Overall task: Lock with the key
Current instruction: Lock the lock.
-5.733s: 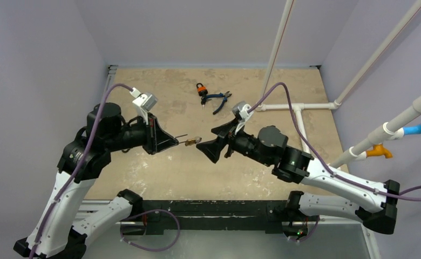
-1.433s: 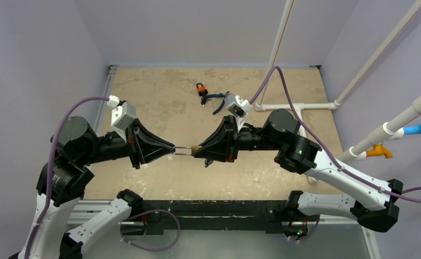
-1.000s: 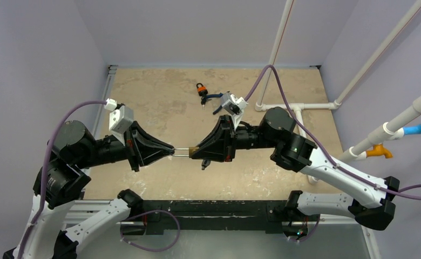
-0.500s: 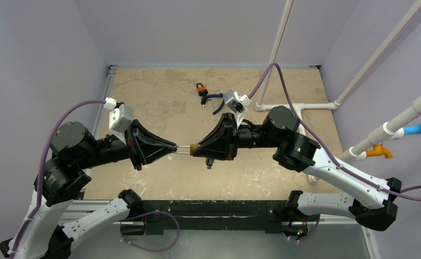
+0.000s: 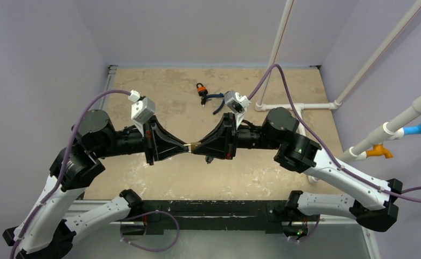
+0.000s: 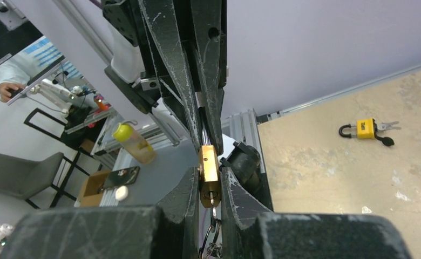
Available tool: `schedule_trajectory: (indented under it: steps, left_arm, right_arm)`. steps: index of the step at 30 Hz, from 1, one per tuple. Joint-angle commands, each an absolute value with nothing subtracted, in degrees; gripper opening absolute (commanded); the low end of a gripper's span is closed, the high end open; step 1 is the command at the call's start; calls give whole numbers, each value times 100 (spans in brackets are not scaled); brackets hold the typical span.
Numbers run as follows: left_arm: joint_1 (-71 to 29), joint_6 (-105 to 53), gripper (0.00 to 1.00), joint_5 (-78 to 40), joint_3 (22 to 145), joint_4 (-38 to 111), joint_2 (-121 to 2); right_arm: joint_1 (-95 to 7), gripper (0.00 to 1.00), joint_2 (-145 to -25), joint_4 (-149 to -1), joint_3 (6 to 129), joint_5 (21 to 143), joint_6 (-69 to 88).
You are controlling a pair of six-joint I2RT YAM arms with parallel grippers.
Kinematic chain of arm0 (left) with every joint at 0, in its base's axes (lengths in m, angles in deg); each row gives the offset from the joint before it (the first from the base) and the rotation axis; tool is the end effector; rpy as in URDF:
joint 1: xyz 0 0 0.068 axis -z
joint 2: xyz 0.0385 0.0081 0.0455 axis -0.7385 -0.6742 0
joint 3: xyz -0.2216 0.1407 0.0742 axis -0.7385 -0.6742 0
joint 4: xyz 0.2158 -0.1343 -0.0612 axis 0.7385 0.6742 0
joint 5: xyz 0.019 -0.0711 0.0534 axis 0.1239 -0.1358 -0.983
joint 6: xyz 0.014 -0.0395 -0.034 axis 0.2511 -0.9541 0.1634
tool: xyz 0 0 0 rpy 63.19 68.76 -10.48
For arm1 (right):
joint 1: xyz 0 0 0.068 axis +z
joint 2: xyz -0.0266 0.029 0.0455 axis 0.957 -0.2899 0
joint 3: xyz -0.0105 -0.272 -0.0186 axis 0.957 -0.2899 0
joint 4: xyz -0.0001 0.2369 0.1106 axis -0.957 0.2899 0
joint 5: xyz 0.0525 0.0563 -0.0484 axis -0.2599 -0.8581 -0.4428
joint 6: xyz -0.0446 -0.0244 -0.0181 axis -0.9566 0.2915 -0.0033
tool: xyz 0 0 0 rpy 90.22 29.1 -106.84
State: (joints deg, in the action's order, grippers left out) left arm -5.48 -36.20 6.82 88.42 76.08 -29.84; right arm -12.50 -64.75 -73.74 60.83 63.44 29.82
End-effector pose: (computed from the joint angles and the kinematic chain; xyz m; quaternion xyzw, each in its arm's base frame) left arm 0.0755 -0.0951 0.4683 0.3166 0.6705 -0.5223 0.4212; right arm 0.0990 0.2081 0.4499 -0.3506 0.5740 0.6114 0.4170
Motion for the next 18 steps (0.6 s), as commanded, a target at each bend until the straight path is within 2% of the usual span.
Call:
schedule_trajectory:
  steps: [1,3,4,8,10,12,18]
  left_arm:
    - [-507,-3751,0,786,8736,7453,-2994]
    - [-507,-3774,0,812,8715,7381,-2944]
    - [-509,-3792,0,798,8715,7374,-2921]
    - [-531,-3783,0,527,8802,7580,-2891]
    - [-590,-3771,0,476,8835,7676,-2862]
    - [-691,-3784,0,528,8829,7708,-2830]
    - [-926,-3809,0,734,8858,7766,-2817]
  right_arm:
    - [-1243,0,-6359,-7998,6160,6404,2916]
    - [-1301,0,-6323,-7969,6122,6388,2885]
    - [-1329,4,-6297,-7959,6085,6402,2875]
    - [-1531,51,-6058,-7936,5839,6503,2790]
    - [-1742,66,-5950,-7980,5669,6399,2811]
    - [-1951,72,-5851,-8032,5506,6222,2841]
    - [-2277,75,-5719,-8292,5103,5507,2781]
